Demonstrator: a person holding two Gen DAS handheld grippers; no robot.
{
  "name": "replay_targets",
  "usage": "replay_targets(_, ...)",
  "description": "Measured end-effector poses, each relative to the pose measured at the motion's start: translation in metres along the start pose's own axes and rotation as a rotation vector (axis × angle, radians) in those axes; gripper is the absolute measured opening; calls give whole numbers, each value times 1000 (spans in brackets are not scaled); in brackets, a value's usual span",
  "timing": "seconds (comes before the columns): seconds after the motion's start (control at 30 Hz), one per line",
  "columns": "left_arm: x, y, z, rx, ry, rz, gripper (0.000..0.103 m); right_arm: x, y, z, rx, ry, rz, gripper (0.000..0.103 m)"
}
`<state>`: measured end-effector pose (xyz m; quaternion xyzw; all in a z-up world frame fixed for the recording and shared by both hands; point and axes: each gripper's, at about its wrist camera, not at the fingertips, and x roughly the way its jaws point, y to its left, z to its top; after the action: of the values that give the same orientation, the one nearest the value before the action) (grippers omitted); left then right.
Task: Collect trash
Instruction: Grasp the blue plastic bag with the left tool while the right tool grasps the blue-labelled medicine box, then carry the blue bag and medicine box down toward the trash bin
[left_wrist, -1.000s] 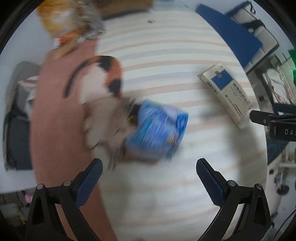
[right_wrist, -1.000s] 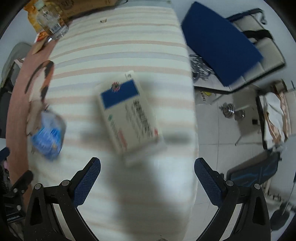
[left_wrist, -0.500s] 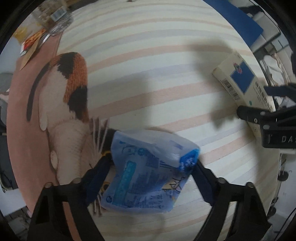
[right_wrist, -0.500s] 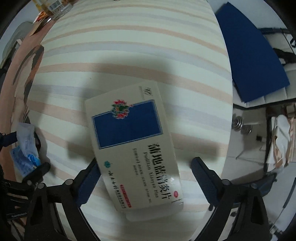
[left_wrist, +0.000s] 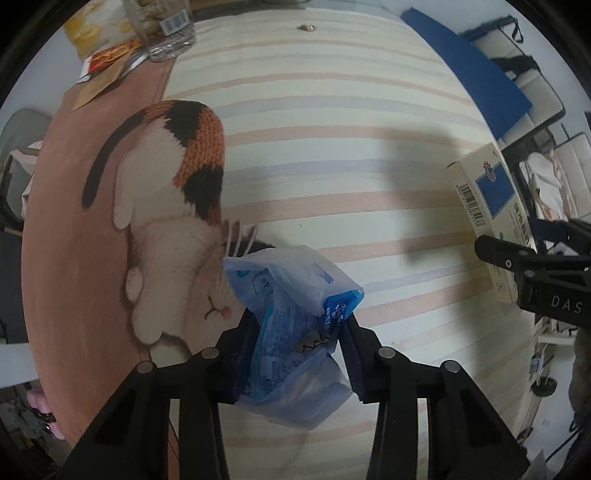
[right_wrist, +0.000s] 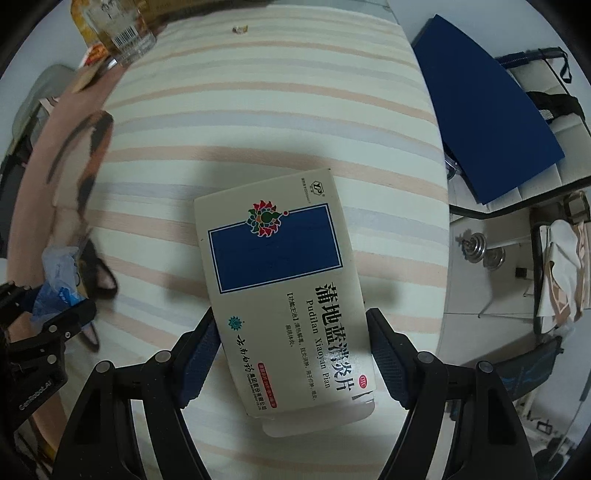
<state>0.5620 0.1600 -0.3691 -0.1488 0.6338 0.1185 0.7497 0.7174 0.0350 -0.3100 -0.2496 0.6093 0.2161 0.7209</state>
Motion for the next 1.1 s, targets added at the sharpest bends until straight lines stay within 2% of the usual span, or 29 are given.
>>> replay_targets(0.23, -32, 18, -21, -67, -66, -17, 35, -26, -5, -24, 52, -60, 43, 79)
replay_targets(0.33, -47, 19, -34, -86, -92, -16, 35, -41, 5, -36, 63, -80, 51, 79)
replay_targets(0.37, -50, 25, -19, -92, -99, -15, 35, -43, 6, -41, 66, -84, 53, 79)
replay_targets(0.53, -68, 16, -28, -109, -151, 8, 35, -65, 19, -63, 80, -123, 55, 79)
replay_targets(0.7, -90, 13, -54, -123, -202, 2, 35, -92, 29, -100, 109, -156, 72, 79)
replay_targets(0.9, -135, 10, -115, -116, -272, -14, 35, -137, 46, -170, 150, -209, 91, 79)
replay_targets(1.1, -186, 15, -213, -89, -343, -60, 35, -195, 82, -278, 183, -293, 84, 79)
